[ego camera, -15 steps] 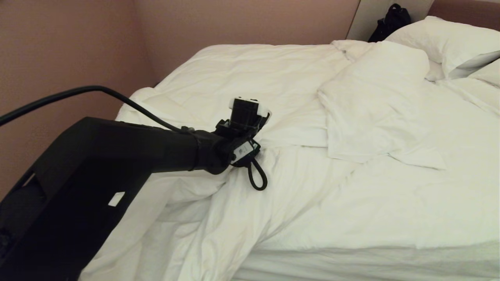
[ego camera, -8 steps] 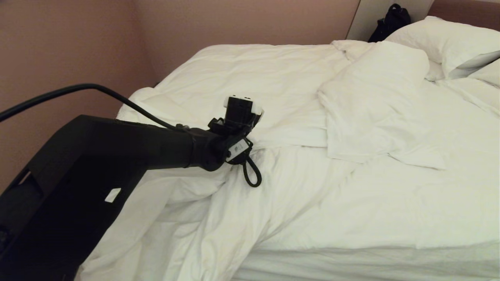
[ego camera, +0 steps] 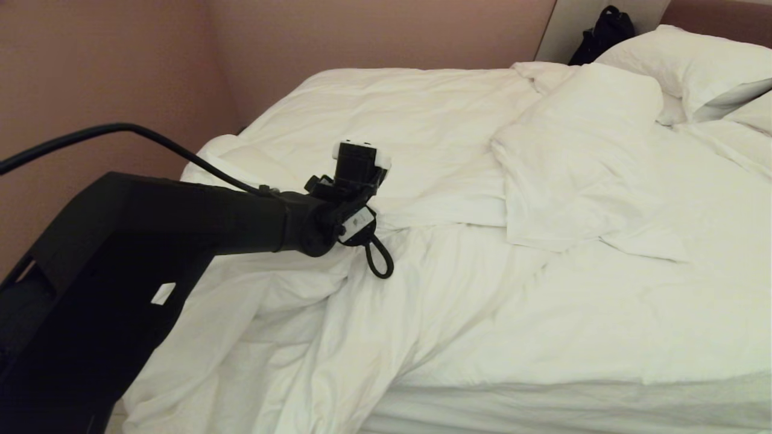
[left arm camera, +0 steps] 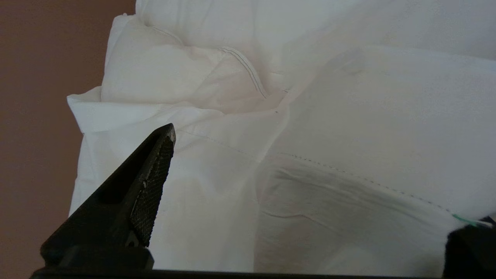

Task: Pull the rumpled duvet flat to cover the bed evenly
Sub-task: Flatten the corners of the folded blanket

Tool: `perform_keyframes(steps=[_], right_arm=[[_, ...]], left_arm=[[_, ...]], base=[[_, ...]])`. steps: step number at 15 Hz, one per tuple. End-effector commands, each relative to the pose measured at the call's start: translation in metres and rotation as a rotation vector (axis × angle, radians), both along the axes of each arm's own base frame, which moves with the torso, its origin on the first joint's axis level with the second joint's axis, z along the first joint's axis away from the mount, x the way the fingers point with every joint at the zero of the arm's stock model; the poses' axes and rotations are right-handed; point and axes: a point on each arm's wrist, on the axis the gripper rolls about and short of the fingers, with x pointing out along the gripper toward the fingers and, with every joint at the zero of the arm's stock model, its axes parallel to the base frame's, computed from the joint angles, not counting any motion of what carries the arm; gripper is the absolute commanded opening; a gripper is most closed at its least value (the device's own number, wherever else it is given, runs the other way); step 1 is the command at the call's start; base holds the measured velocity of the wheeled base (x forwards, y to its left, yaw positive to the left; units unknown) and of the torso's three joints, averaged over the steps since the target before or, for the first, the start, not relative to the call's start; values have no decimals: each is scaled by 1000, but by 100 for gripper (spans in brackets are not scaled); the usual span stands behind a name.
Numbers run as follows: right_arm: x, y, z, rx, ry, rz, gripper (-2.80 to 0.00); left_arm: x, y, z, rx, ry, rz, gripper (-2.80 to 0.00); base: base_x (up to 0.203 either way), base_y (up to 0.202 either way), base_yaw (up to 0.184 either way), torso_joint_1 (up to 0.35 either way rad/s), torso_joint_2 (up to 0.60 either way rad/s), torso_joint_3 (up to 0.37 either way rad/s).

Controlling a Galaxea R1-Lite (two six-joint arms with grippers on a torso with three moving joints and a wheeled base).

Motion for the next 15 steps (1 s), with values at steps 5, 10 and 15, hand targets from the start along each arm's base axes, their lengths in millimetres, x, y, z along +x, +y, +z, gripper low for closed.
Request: perform_keyframes(steps=[5, 10, 15], right_arm=[[0, 0, 0, -1, -1, 1, -280], [0, 0, 0, -1, -1, 1, -280], [0, 0, 0, -1, -1, 1, -280]], left_arm=[[0, 3, 5, -3, -13, 14, -280], [-2, 4, 9, -3, -12, 15, -280], [-12, 21, 32, -4, -23, 53, -280]], base=[[0, 0, 0, 0, 0, 0], [0, 0, 0, 0, 0, 0], [0, 0, 0, 0, 0, 0]])
